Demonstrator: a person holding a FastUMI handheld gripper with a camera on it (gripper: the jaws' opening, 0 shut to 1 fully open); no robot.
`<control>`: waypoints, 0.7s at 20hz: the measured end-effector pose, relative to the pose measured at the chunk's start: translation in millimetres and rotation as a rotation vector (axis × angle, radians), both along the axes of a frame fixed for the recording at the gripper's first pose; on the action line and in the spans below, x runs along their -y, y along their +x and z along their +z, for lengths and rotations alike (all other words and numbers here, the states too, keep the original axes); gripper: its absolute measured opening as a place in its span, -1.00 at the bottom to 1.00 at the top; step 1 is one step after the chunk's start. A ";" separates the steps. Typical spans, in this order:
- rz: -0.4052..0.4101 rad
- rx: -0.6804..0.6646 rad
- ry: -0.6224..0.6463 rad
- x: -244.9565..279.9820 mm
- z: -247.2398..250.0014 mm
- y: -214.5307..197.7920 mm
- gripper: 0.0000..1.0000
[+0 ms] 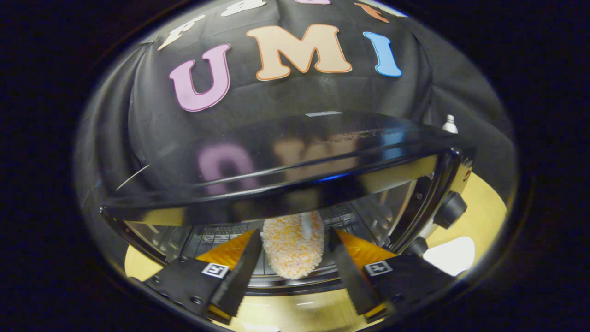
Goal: Open the toaster oven, put the food inside, and close the toaster oven door.
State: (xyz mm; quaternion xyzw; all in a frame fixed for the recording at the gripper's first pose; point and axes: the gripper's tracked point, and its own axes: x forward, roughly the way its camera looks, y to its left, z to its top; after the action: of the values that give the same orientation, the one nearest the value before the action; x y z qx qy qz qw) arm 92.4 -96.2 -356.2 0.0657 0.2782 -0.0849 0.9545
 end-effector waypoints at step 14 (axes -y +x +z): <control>-0.035 -0.025 -0.135 -14.0 61.9 -160.1 0.99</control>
State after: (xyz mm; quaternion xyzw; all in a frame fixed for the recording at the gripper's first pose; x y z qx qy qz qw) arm -67.8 -82.2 -294.4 0.0050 0.2827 -0.1212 0.9515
